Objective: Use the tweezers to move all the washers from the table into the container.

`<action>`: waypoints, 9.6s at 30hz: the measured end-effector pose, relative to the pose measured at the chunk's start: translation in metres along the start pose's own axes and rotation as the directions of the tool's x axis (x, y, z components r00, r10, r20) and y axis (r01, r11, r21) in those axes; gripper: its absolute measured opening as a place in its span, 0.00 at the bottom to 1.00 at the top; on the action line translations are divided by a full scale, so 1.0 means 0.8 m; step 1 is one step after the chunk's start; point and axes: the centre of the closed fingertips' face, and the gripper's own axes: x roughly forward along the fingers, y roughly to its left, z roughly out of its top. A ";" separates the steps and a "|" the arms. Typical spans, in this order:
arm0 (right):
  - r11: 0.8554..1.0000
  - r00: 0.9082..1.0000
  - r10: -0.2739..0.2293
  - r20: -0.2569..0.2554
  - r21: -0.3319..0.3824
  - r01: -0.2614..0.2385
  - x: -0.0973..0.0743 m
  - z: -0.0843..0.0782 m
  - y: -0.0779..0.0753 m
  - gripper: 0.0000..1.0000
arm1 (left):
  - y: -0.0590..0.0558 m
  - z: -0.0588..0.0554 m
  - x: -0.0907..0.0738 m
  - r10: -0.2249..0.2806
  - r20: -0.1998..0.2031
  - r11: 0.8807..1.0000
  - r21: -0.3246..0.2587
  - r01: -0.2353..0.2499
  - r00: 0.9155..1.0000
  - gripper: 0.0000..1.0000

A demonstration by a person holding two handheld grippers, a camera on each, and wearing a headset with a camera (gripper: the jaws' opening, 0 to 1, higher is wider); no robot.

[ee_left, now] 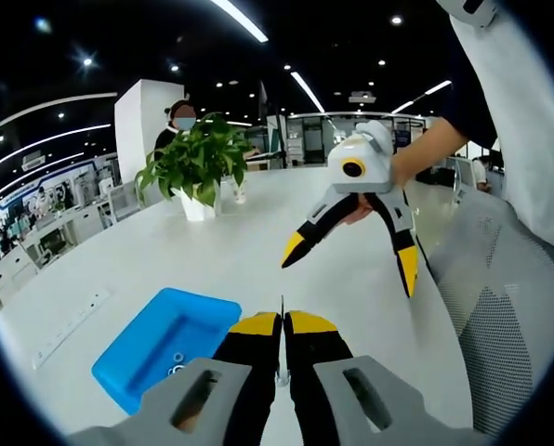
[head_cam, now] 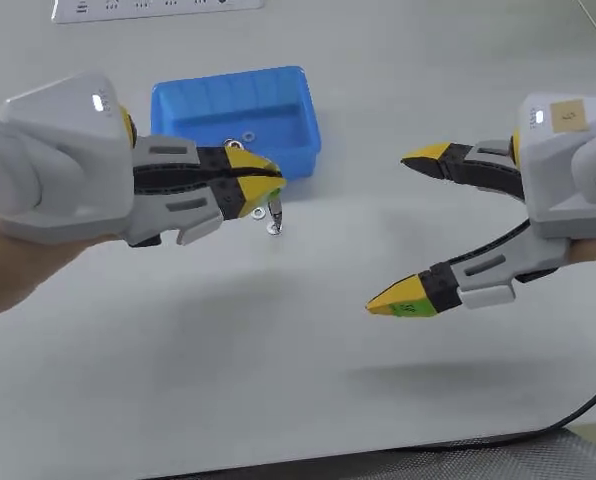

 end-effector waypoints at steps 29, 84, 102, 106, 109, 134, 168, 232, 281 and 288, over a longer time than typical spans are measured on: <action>0.968 0.976 0.216 -0.028 -0.125 -0.218 0.098 0.048 0.033 0.68 | -0.003 -0.007 -0.007 -0.031 -0.051 0.999 -0.036 0.029 0.998 0.05; 0.919 0.959 0.267 -0.095 -0.274 -0.283 0.124 0.034 0.017 0.09 | 0.001 -0.010 0.006 -0.058 -0.101 0.997 -0.061 0.052 0.993 0.07; 0.924 0.962 0.260 -0.081 -0.269 -0.272 0.123 0.044 0.017 0.09 | 0.002 -0.011 0.004 -0.061 -0.128 0.996 -0.066 0.052 0.990 0.23; 0.923 0.963 0.261 -0.074 -0.274 -0.271 0.120 0.050 0.020 0.09 | 0.006 -0.013 -0.003 -0.045 -0.133 0.997 -0.064 0.037 0.990 0.29; 0.923 0.964 0.256 -0.070 -0.279 -0.266 0.116 0.056 0.020 0.09 | 0.010 -0.010 -0.010 -0.025 -0.124 0.997 -0.074 0.016 0.992 0.32; 0.935 0.984 0.178 0.003 -0.311 -0.168 0.072 0.147 -0.007 0.09 | 0.020 -0.038 -0.098 0.164 -0.106 0.961 -0.208 -0.183 0.981 0.64; 0.956 0.993 0.099 -0.069 -0.269 -0.115 0.201 0.119 -0.093 0.09 | 0.032 -0.055 -0.124 0.282 -0.117 0.908 -0.286 -0.305 0.952 0.86; 0.930 0.982 0.138 -0.130 -0.324 -0.173 0.174 0.126 -0.068 0.08 | 0.124 0.011 -0.038 0.043 -0.061 0.993 -0.108 -0.049 0.997 0.08; 0.962 0.997 0.079 -0.024 -0.258 -0.083 0.130 0.145 -0.049 0.57 | 0.109 0.048 -0.054 0.057 0.033 0.997 -0.054 -0.055 0.998 0.05; 0.970 0.998 0.061 -0.019 -0.235 -0.064 0.107 0.124 -0.031 0.64 | 0.088 0.048 -0.058 0.055 0.045 0.997 -0.064 -0.052 0.998 0.05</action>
